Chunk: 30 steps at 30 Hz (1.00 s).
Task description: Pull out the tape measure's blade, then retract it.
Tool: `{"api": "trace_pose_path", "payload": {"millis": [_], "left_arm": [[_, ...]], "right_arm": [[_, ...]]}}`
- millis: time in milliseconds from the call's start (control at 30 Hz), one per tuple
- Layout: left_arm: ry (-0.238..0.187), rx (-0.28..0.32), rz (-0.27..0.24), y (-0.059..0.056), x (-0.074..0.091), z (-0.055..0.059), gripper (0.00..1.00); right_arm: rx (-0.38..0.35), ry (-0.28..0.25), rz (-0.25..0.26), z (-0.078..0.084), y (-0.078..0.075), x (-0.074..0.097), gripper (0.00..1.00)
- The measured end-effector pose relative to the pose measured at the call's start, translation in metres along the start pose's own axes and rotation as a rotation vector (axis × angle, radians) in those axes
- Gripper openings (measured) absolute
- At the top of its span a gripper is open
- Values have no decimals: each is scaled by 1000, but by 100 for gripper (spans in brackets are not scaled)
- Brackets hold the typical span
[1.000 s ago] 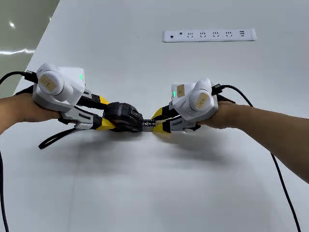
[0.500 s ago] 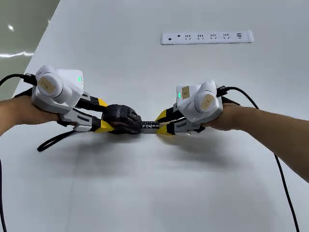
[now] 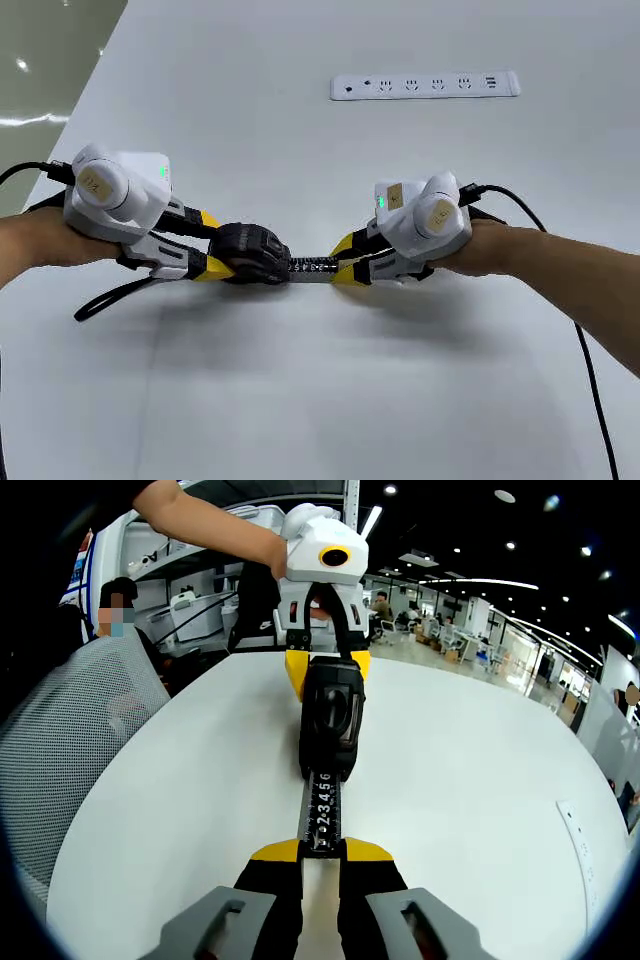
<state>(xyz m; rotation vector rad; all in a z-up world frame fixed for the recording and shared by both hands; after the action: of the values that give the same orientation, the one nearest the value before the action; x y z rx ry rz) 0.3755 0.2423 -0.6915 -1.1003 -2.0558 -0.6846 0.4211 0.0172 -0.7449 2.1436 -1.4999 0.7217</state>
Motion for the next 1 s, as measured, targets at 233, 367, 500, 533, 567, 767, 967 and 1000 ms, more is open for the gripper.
{"api": "trace_pose_path", "payload": {"millis": [233, 367, 500, 533, 567, 767, 967, 1000], "left_arm": [[0, 1, -2, 0, 0, 0, 24], [0, 2, -3, 0, -1, 0, 24], [-1, 3, -4, 0, -1, -1, 24], [-1, 4, -4, 0, -1, -1, 24], [-1, 5, -4, 0, -1, -1, 24], [-3, 9, -4, 1, -1, -1, 24], [-3, 9, -5, 0, -1, -1, 24], [-3, 9, -5, 1, -1, -1, 24]], "right_arm": [[-9, 0, 1, 3, 1, 4, 9], [-14, -1, -1, 5, 1, 6, 9], [-18, -2, -1, 6, 2, 9, 9], [-18, -2, -1, 6, 2, 9, 9], [-18, -2, -1, 7, 2, 10, 9], [-25, -2, 1, 10, 2, 14, 9], [-27, 0, 3, 13, 2, 17, 9], [-27, 1, 3, 13, 3, 18, 9]]}}
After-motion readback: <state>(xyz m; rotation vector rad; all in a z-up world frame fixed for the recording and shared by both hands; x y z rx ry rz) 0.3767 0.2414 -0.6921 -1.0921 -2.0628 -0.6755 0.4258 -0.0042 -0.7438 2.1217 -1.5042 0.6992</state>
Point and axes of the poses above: the centre of the closed fingertips' face, and the gripper's own axes: x roughly backward along the fingers, y roughly to its left, z roughly out of its underside, the point moved 9 cm from there along x, roughly backward along the fingers, and after that the axes turned 9 degrees about -z, right-handed, at the moved point
